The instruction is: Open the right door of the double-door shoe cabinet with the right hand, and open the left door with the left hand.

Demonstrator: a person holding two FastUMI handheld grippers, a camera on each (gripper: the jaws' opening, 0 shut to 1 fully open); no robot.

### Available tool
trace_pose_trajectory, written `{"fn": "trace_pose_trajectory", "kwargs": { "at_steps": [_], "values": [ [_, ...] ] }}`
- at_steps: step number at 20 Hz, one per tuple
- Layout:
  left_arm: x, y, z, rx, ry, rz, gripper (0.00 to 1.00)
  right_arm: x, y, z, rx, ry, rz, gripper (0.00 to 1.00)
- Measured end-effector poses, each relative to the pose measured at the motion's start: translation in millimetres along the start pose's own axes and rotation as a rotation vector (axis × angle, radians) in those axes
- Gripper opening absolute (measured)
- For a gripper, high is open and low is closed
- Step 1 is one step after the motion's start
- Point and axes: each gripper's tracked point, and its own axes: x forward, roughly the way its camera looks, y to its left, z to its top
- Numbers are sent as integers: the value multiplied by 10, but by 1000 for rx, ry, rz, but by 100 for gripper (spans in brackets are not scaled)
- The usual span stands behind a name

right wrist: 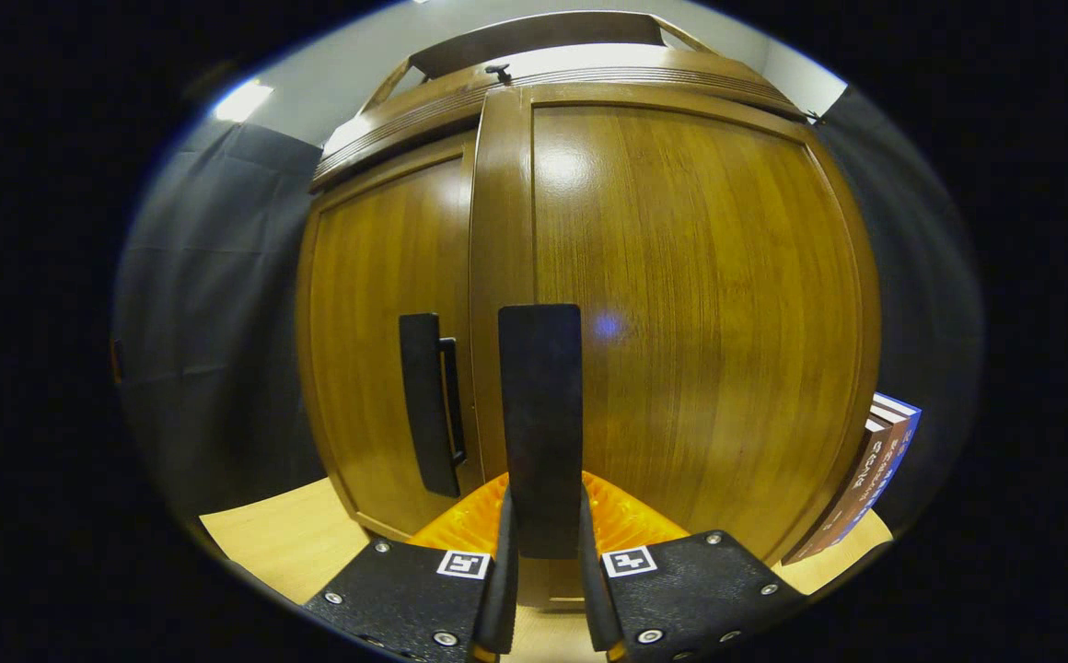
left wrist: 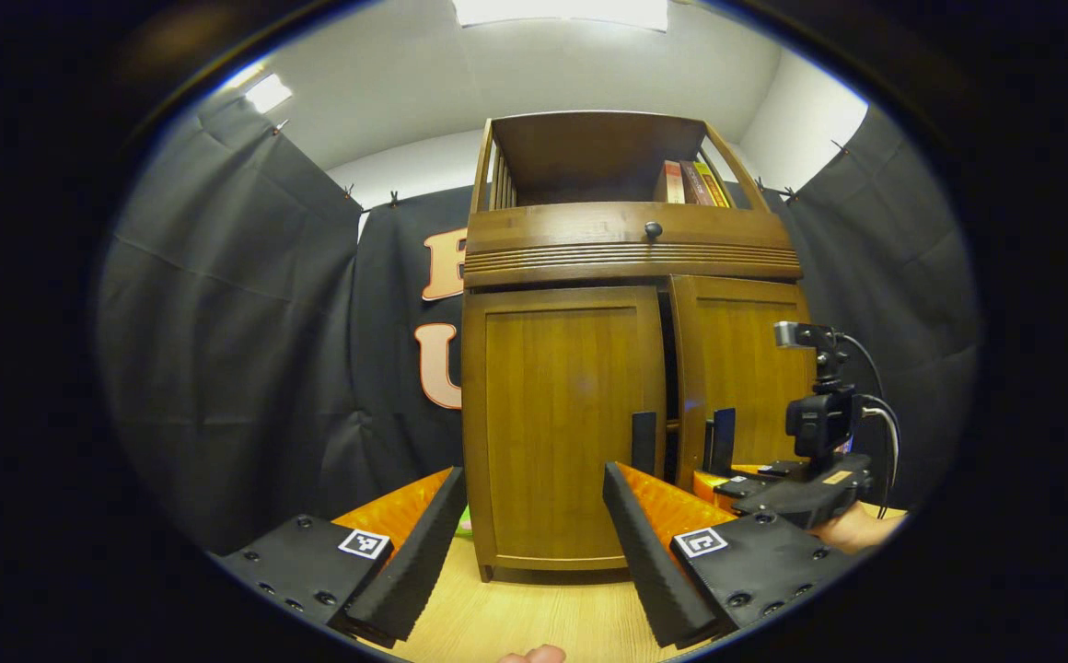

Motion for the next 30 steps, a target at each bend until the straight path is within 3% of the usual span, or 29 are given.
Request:
{"fn": "trace_pose_trajectory", "kwargs": {
  "at_steps": [4,14,30],
  "values": [
    [13,-202,-5,1,2,-33,97,-336,-34,-17,2,20,39,30],
    [6,-778,-140,-22,37,-117,94,-1175,-357,-34,41,45,22,30],
    [20,-1371,-220,-12,36,-211,94,-1942,-1060,-8,146,32,19,30]
  ]
}}
